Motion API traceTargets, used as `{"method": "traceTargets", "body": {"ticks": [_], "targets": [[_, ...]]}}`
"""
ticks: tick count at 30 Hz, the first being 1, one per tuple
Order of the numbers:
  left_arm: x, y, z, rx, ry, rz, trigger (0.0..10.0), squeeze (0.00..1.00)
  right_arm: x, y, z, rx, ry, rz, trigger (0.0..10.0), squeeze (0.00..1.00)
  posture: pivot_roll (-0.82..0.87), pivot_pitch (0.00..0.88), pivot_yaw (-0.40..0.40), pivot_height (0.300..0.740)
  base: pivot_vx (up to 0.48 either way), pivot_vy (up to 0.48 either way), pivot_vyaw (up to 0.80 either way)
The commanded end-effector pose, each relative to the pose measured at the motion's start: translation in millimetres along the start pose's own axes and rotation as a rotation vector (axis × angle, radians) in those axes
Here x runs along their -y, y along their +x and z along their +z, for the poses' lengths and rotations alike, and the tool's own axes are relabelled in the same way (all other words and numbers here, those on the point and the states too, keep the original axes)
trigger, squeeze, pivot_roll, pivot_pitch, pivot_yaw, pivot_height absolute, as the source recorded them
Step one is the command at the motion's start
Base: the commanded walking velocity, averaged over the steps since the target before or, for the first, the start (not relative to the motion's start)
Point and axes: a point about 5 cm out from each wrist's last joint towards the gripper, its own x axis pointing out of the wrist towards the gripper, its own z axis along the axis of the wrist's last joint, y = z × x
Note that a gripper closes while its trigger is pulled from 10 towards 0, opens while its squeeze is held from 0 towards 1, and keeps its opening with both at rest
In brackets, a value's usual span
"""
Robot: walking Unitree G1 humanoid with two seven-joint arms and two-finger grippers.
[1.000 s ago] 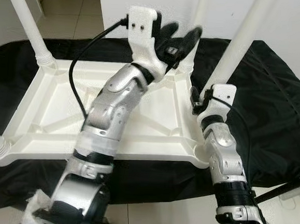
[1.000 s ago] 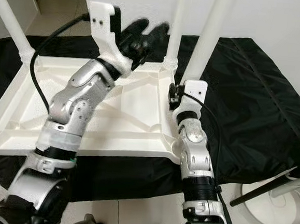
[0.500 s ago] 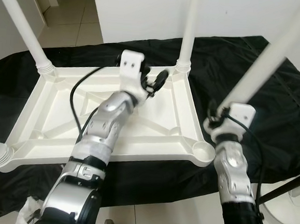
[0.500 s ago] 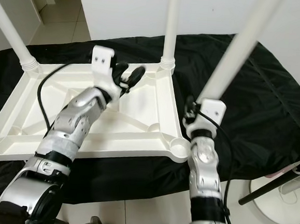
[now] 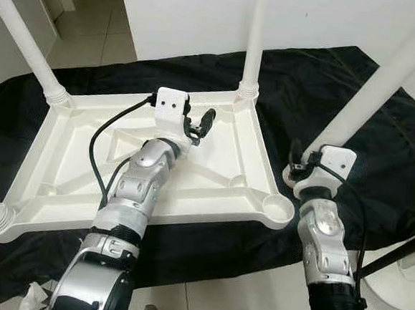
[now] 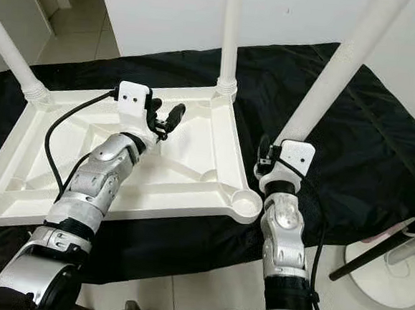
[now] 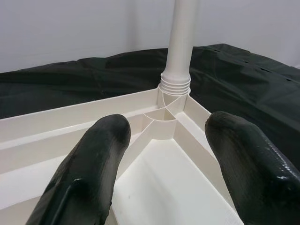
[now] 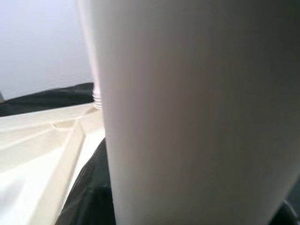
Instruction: Building children table
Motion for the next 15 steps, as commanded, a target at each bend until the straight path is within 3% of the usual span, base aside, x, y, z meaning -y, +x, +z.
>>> {"method": "traceTargets", "body": {"ticks": [1, 9, 15], "targets": [[1.1, 2.8, 4, 0.021, 0.023, -0.007, 10.0, 0.0, -6.1, 5.5, -2, -0.015, 0.01, 0.036, 10.0, 0.0, -0.06, 0.014, 0.035, 0.74, 0.0, 0.0, 0.0], [-7.4, -1.5, 7, 0.044, 0.049, 0.056, 10.0, 0.0, -17.3, 16.7, -3, -0.038, -0.015, 0.104, 10.0, 0.0, -0.01, 0.013, -0.034, 0.74, 0.0, 0.0, 0.0], [-16.0, -9.8, 1, 0.036, 0.1, 0.088, 10.0, 0.0, -20.2, 19.2, -2, -0.033, -0.034, 0.136, 10.0, 0.0, -0.02, 0.017, -0.037, 0.74, 0.0, 0.0, 0.0]]}}
